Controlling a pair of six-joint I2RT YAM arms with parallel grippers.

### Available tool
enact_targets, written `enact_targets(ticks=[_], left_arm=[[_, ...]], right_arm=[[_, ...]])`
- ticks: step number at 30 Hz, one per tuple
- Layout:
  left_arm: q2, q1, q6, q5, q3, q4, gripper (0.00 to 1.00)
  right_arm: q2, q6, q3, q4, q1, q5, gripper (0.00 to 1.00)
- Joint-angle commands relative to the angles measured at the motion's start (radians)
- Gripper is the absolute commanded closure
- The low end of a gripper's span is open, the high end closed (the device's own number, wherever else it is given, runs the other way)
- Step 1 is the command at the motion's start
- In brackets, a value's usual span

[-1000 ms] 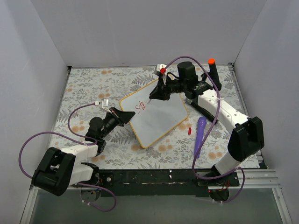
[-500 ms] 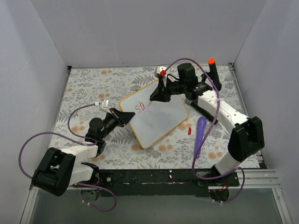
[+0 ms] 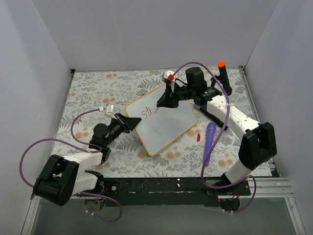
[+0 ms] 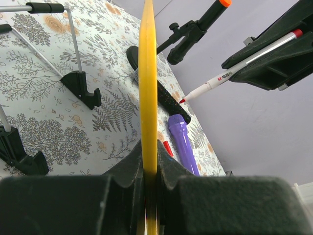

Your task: Write a sentence on the whiteboard

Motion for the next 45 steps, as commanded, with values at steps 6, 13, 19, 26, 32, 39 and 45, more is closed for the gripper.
enact_targets(ticks=[6, 13, 19, 26, 32, 39, 45], left_arm=[[-0.023, -0.005, 0.003, 0.027, 0.009, 0.101, 1.0], [-0.024, -0.005, -0.003, 0.027, 0.006, 0.104, 1.0], [-0.021, -0.005, -0.008, 0.022, 0.004, 0.107, 1.0], [-0.014, -0.005, -0.011, 0.021, 0.009, 0.106, 1.0], [-0.013, -0.005, -0.014, 0.019, 0.015, 0.098, 1.0], [-0.001, -0.005, -0.011, 0.025, 0.03, 0.092, 1.0], [-0.007, -0.005, 0.001, 0.022, 0.032, 0.078, 1.0]], right_arm=[[-0.035, -0.013, -0.005, 0.034, -0.005, -0.019, 0.99], [-0.037, -0.011, -0.006, 0.032, -0.003, -0.024, 0.99], [-0.034, -0.013, -0.002, 0.034, -0.003, -0.028, 0.99], [0.002, -0.013, 0.03, 0.037, -0.003, -0.028, 0.99], [0.023, 0.012, 0.046, 0.055, -0.002, -0.002, 0.99], [0.078, 0.05, 0.081, 0.09, 0.006, 0.027, 0.99], [0.103, 0.072, 0.099, 0.101, 0.008, 0.03, 0.99]])
